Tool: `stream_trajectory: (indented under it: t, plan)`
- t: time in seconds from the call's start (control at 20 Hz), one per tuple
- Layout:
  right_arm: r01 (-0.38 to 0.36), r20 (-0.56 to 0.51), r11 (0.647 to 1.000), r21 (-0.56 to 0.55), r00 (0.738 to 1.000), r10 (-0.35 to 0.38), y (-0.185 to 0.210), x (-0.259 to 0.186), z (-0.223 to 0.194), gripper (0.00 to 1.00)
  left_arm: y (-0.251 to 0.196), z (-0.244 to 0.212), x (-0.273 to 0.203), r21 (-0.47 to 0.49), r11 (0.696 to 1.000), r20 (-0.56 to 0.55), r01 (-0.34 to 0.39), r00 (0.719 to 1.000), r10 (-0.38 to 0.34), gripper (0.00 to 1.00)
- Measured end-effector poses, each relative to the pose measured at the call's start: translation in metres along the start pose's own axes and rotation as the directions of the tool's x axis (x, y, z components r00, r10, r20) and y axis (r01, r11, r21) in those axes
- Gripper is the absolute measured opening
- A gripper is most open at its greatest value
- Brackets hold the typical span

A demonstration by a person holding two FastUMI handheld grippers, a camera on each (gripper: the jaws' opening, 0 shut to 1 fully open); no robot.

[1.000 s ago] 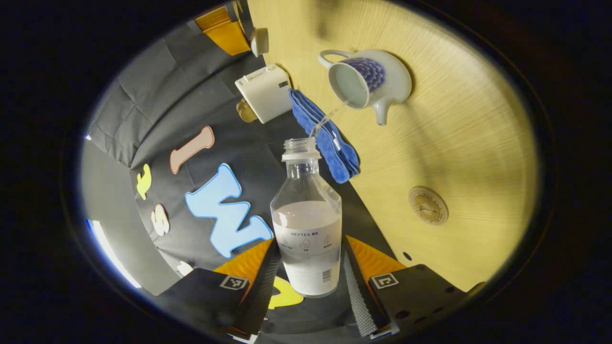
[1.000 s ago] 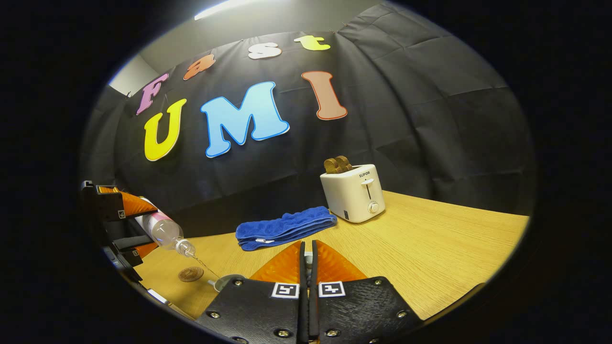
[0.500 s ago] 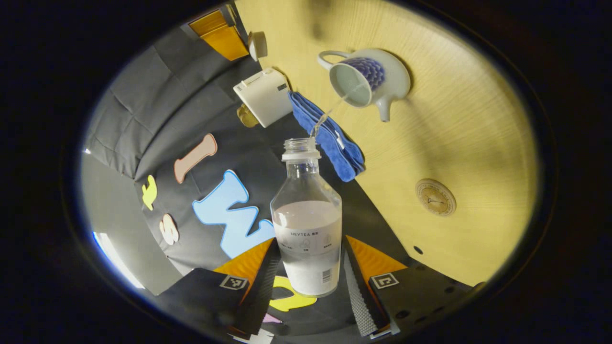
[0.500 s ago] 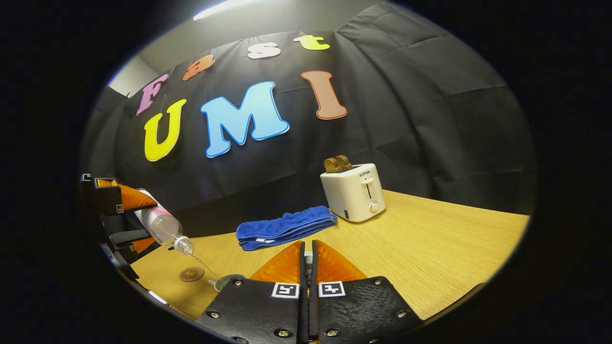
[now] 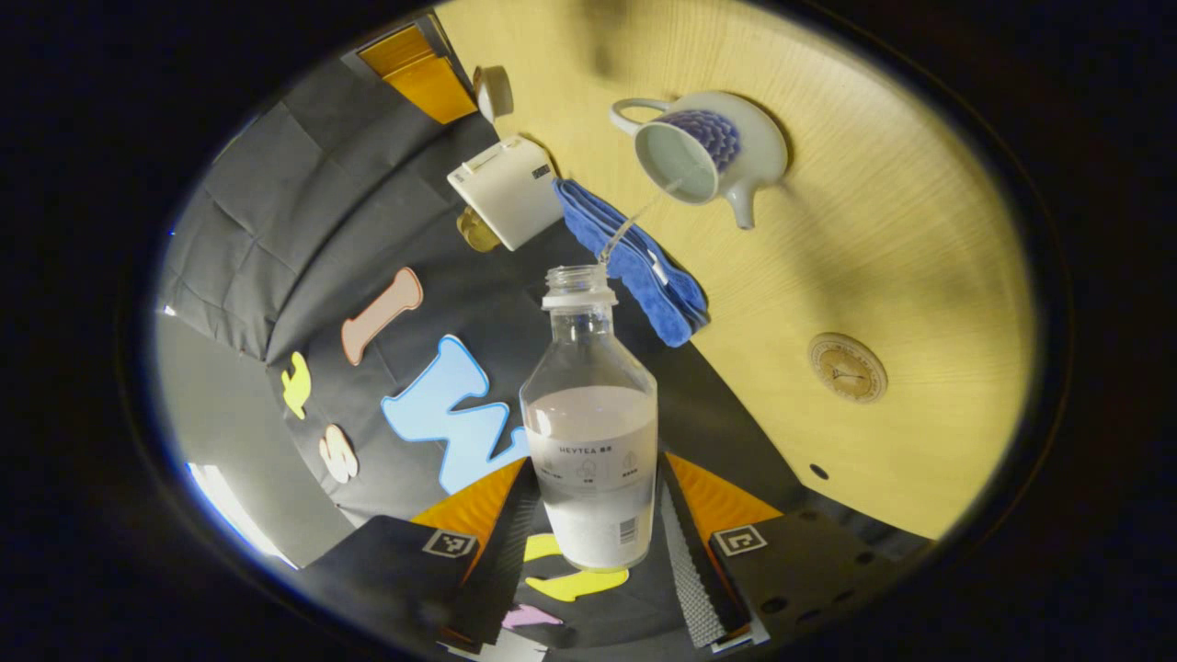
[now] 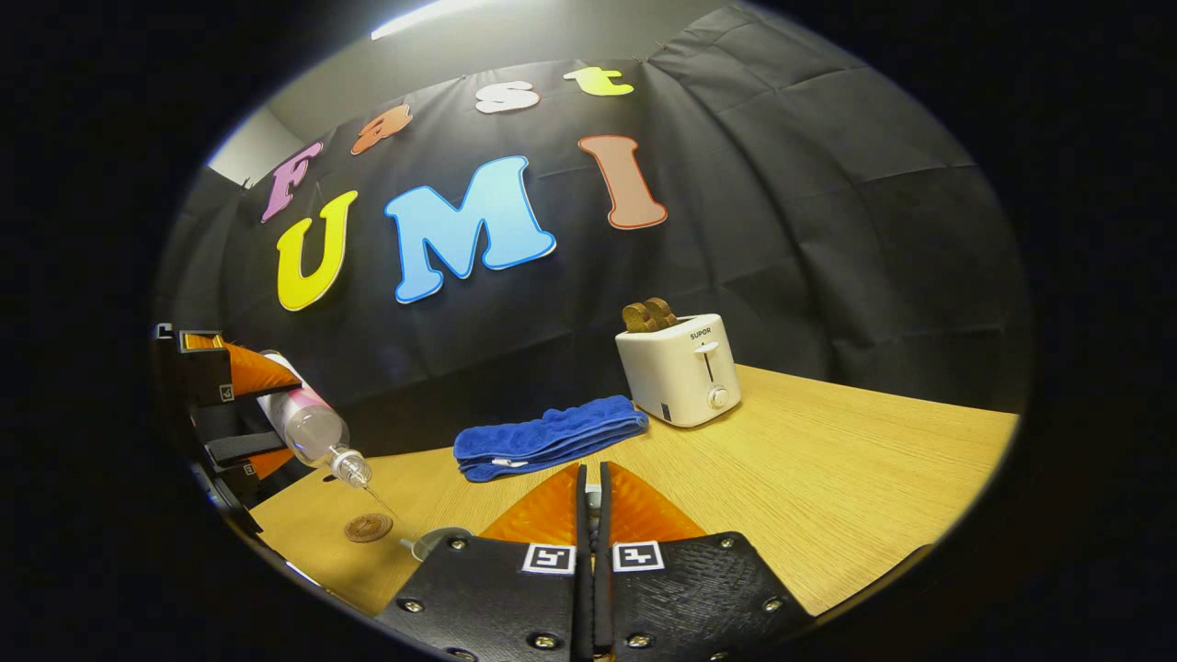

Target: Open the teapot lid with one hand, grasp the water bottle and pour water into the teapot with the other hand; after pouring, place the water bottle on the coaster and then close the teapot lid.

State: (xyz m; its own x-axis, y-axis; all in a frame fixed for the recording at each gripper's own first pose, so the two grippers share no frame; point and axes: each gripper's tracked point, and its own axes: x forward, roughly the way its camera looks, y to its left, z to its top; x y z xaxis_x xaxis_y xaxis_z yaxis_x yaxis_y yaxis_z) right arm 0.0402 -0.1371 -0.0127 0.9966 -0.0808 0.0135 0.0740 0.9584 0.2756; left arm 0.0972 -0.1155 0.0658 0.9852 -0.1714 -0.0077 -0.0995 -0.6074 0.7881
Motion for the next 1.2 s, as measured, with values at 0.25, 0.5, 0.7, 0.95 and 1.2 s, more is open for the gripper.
stream_trajectory:
  t: [0.25, 0.5, 0.7, 0.95, 1.2]
  plan:
    - [0.003, -0.002, 1.0, 0.0, 1.0, -0.003, -0.001, 0.0, -0.001, 0.01, 0.008, 0.003, -0.003, 0.021, 1.0, 0.009, -0.021, 1.0, 0.021, 0.83]
    - [0.005, -0.005, 1.0, -0.001, 1.0, -0.005, -0.002, -0.001, -0.002, 0.01, 0.018, 0.006, -0.006, 0.061, 0.994, 0.024, -0.085, 0.996, 0.084, 0.83]
    - [0.006, -0.011, 1.0, -0.001, 1.0, -0.006, -0.002, 0.001, -0.003, 0.01, 0.015, 0.008, -0.005, 0.008, 0.997, 0.032, -0.076, 0.997, 0.076, 0.83]
    - [0.006, -0.026, 1.0, -0.002, 1.0, -0.007, 0.0, 0.003, -0.008, 0.01, -0.008, -0.001, -0.002, -0.273, 0.961, 0.026, -0.046, 0.998, 0.055, 0.84]
    - [0.031, -0.028, 0.999, -0.031, 0.999, -0.032, -0.004, 0.004, -0.009, 0.01, -0.024, -0.008, 0.005, -0.585, 0.81, 0.009, -0.043, 0.998, 0.059, 0.84]
